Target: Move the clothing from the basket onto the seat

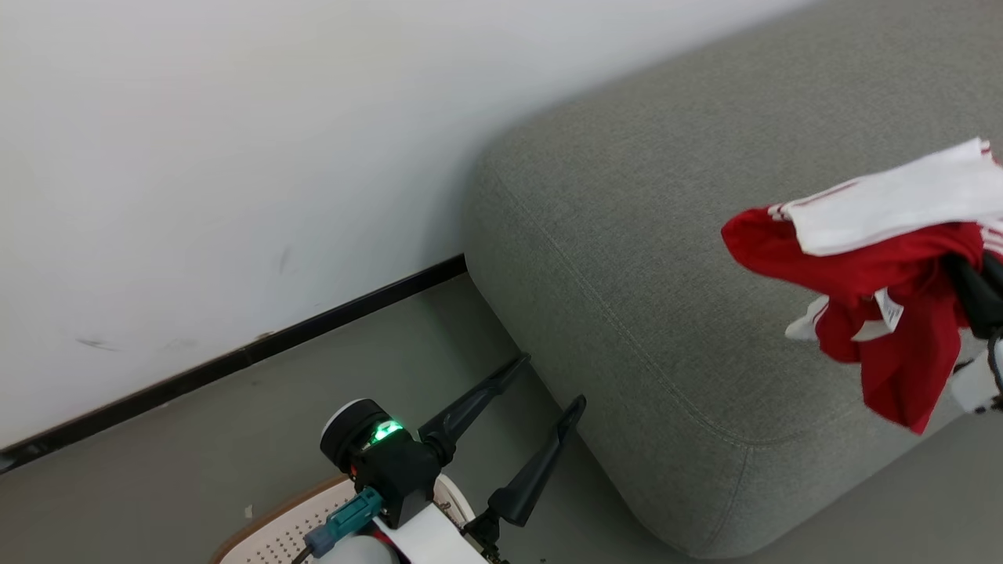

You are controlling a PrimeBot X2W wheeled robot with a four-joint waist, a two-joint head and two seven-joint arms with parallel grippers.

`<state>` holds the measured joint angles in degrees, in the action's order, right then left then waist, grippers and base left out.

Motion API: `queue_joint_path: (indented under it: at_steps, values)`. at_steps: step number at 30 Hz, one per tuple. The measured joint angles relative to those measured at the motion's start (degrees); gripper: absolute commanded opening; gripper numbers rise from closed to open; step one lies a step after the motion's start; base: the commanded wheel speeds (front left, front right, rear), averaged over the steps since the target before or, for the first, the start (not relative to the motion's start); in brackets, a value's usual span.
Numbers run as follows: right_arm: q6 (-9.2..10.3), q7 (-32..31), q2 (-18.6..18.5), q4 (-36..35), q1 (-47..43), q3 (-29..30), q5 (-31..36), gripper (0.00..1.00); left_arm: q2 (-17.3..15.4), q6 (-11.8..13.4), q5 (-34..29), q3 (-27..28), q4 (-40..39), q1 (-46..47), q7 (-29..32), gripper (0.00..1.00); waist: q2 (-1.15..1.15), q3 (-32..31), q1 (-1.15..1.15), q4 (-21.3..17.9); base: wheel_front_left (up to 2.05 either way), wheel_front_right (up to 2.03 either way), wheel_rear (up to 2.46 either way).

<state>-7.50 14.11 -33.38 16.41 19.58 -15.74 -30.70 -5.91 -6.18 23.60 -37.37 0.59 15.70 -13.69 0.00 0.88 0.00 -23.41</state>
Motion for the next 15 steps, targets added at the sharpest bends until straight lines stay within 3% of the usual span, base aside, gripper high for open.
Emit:
queue_joint_path:
  at_steps: [15]
  values:
    - [-0.01,-4.35,-1.96,6.72,18.33,-0.04,3.12,0.00,-2.98,3.58,-4.88,1.88,-6.79,0.91,2.11,1.00,0.00,6.88,0.00,3.24,0.00,0.00,0.00]
